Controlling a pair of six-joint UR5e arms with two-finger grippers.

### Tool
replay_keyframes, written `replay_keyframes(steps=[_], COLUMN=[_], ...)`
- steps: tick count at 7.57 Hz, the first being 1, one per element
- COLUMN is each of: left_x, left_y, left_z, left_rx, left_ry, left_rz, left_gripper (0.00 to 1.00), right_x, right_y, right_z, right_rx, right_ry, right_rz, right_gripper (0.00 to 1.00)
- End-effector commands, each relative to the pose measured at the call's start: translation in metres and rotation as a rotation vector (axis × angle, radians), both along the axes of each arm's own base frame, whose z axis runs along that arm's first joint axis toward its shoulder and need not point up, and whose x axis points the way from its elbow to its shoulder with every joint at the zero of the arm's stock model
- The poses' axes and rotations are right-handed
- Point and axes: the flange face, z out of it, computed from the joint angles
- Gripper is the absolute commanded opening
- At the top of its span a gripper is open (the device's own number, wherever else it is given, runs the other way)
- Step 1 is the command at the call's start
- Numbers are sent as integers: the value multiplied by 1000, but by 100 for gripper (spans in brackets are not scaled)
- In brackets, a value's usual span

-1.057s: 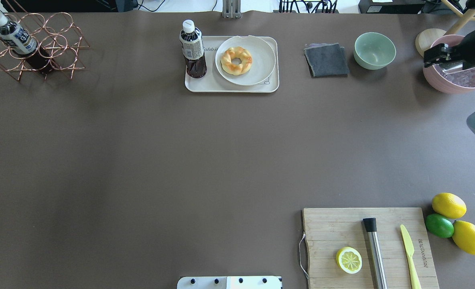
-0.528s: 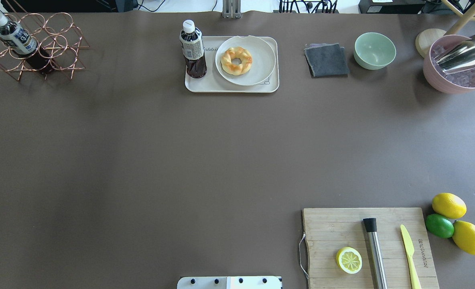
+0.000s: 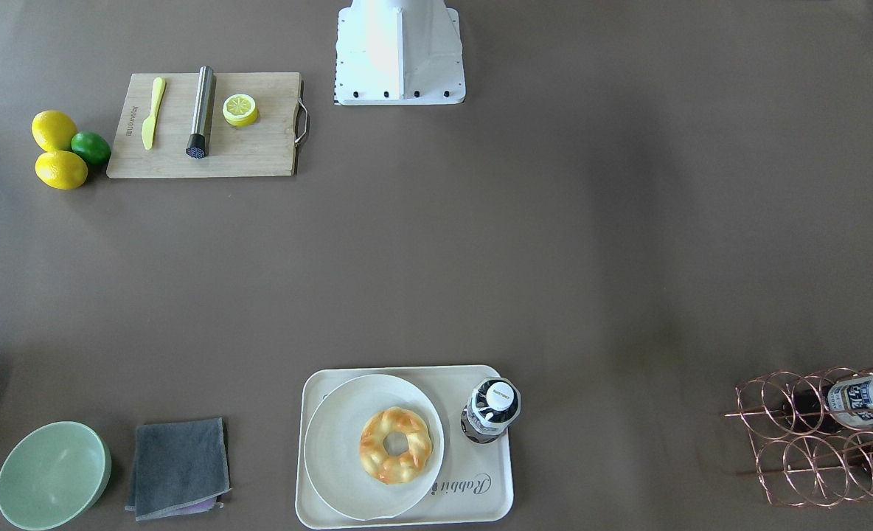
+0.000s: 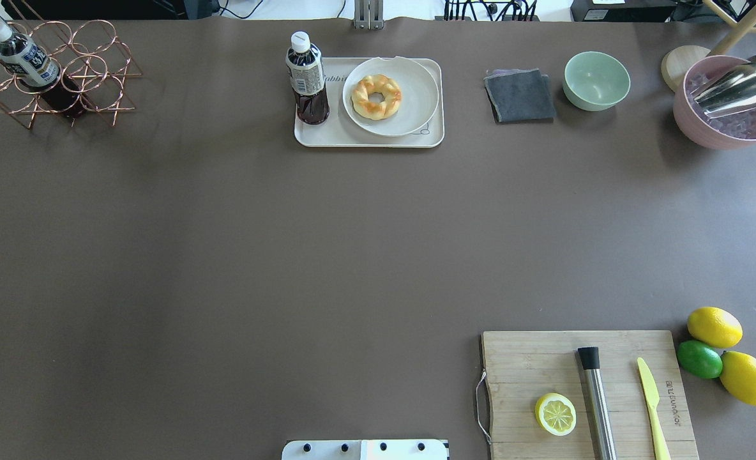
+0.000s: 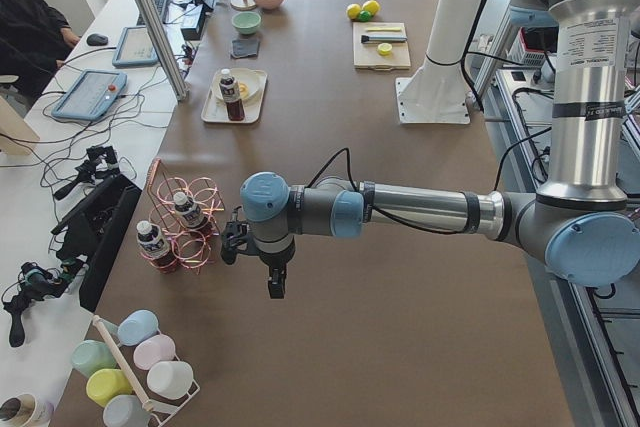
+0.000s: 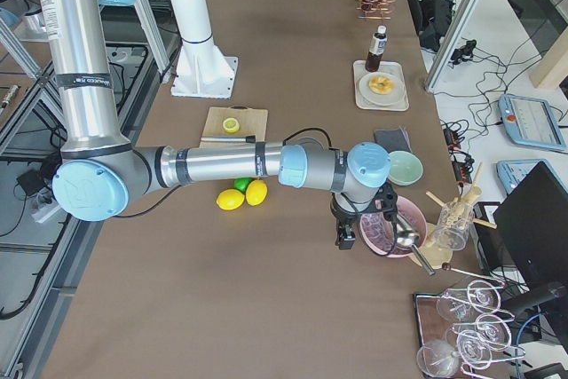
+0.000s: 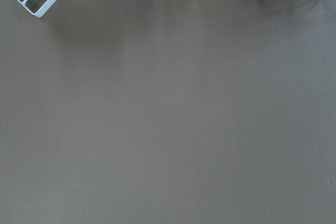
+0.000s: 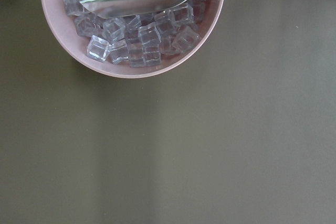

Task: Place donut on tray

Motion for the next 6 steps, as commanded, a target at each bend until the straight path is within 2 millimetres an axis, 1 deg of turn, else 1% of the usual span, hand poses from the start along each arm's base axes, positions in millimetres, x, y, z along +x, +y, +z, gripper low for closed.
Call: replay_keyframes(steps=[1, 3, 6], left_x=[1, 1, 1], left_y=[2, -1, -3], left_z=[2, 4, 3], left_rx=[-5, -9, -6], left_ry=[0, 0, 0], left_rz=[2, 2, 2], left_gripper=[98, 98, 98], right_x=[19, 23, 23], right_y=[17, 16, 13], right_z=[47, 44, 43], right_rx=[-79, -74, -75], right_ry=[-44, -47, -51], right_rz=[36, 48, 50], right_gripper=[100, 100, 100])
